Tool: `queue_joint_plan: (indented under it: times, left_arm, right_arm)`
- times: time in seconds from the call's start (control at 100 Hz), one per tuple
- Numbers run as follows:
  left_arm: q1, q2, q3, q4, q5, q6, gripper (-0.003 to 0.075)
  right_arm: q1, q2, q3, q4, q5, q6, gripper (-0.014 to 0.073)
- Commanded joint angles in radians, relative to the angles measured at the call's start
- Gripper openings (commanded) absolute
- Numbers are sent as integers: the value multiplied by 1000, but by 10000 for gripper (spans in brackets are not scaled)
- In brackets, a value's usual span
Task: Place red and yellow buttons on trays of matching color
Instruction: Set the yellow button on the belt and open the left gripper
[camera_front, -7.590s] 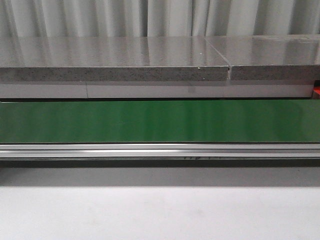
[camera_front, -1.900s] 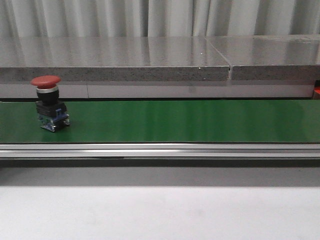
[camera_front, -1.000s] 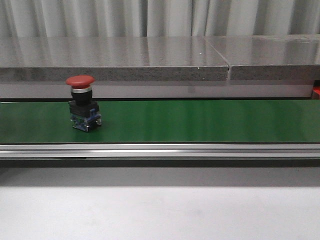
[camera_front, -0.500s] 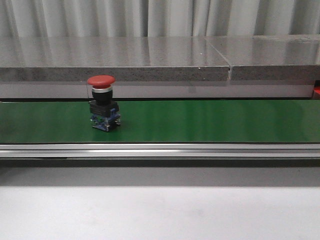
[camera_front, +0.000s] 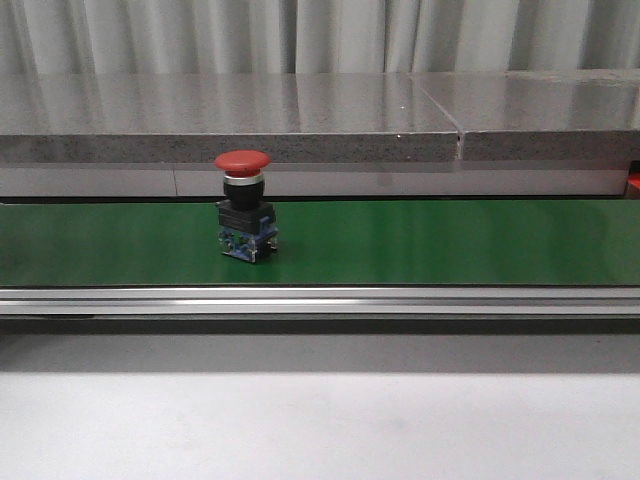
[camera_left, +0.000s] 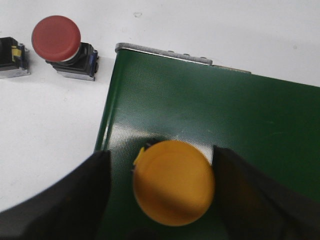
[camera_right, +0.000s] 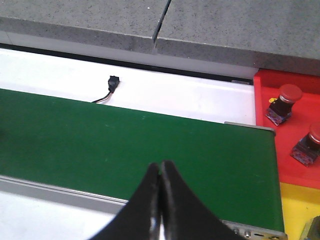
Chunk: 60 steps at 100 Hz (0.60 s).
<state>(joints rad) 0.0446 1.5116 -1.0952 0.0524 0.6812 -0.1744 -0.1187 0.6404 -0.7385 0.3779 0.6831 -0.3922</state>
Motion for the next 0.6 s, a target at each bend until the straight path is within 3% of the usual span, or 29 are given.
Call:
queue_joint_plan:
  times: [0.0, 0.23, 0.59]
  left_arm:
    - [-8, -33, -26, -9, -33, 7, 571]
    - [-17, -49, -26, -9, -42, 16, 589]
    - [-143, -224, -26, -1, -114, 36, 589]
  right_arm:
    - [1, -3, -24, 16, -63, -10, -66]
    - [1, -3, -24, 16, -63, -10, -66]
    - [1, -3, -24, 16, -63, -10, -66]
